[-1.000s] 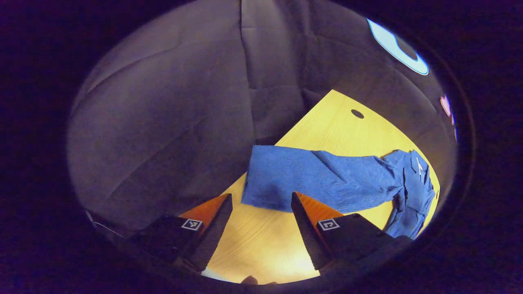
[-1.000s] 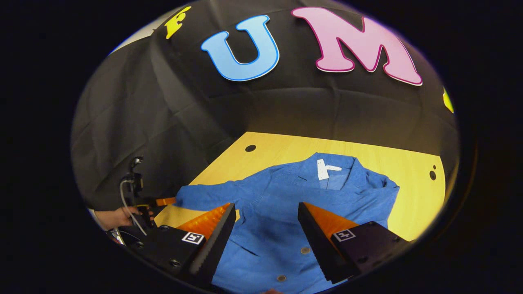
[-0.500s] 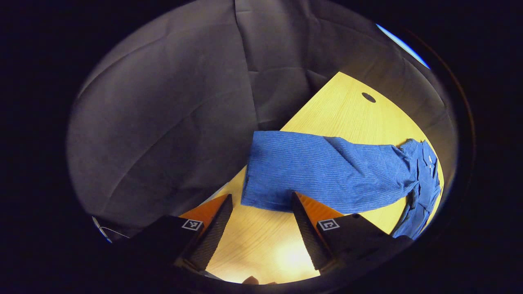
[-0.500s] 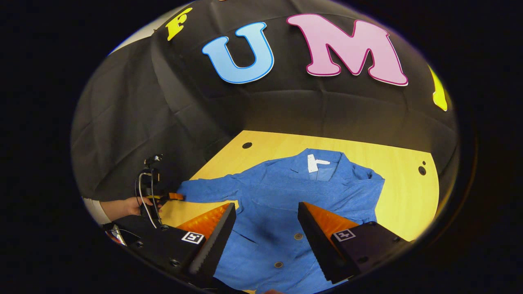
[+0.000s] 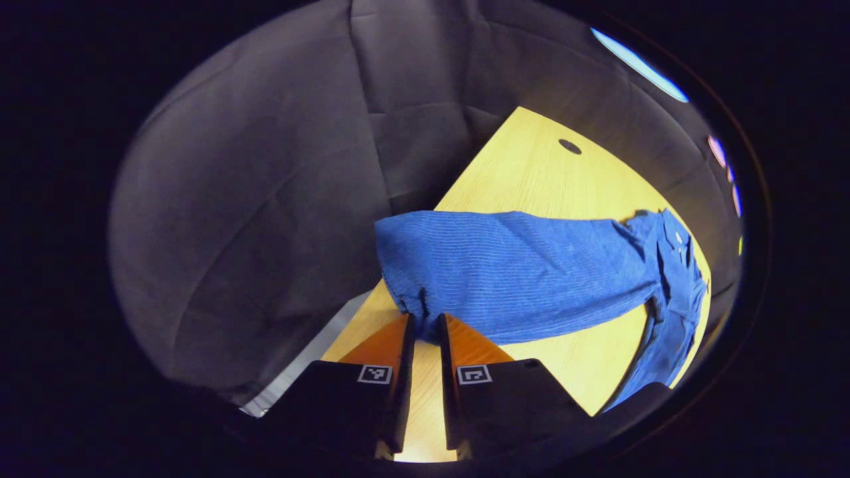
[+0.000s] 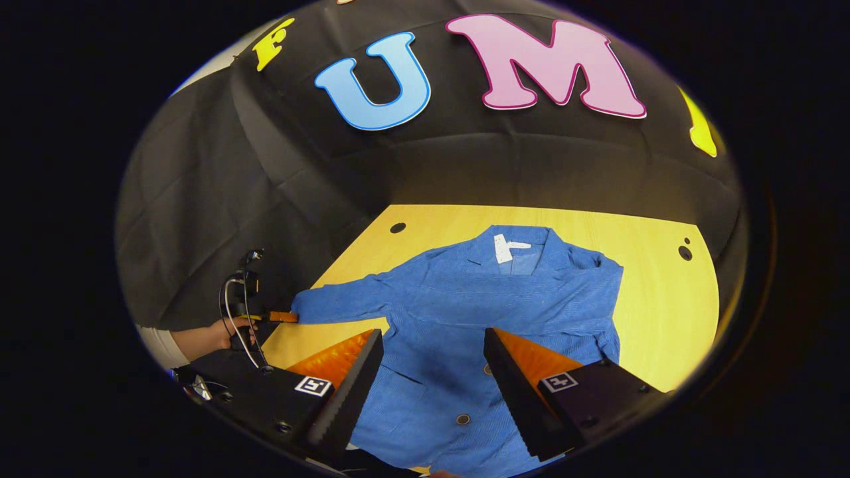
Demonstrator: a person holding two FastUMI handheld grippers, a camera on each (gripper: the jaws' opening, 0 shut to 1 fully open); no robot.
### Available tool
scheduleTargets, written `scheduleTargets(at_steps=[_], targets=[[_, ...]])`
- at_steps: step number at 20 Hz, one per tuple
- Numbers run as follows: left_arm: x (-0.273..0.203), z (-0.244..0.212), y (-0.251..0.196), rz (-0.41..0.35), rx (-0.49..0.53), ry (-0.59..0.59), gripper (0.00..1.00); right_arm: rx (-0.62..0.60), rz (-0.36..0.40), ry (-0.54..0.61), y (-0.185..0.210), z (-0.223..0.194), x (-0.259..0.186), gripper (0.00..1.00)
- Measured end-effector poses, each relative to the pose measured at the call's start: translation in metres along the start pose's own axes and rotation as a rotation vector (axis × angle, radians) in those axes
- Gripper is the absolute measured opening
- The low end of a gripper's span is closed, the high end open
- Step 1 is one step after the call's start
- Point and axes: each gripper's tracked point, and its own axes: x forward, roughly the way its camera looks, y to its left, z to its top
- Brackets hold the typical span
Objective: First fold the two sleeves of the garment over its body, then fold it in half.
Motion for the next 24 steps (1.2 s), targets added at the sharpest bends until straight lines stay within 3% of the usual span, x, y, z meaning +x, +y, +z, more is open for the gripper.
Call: scheduleTargets(at_steps=[2, 7, 11, 16, 24], targets=[[0.0, -0.001, -0.004, -0.049, -0.065, -0.002, 0.0, 0.002, -0.005, 0.001, -0.002, -0.004, -0.005, 0.98], [-0.023, 0.004, -0.018, -0.118, -0.021, -0.056, 0.01, 0.043, -0.022, 0.0, -0.015, -0.01, -0.015, 0.98], [-0.061, 0.029, -0.062, -0.193, 0.001, -0.119, 0.0, 0.064, -0.018, -0.007, -0.021, -0.011, -0.019, 0.98], [-0.11, 0.054, -0.142, -0.27, 0.111, -0.202, 0.0, 0.046, 0.007, -0.015, -0.02, -0.009, -0.024, 0.98], [-0.159, 0.049, -0.335, -0.422, 0.369, -0.267, 0.0, 0.022, -0.007, -0.035, -0.056, -0.013, -0.062, 0.98]])
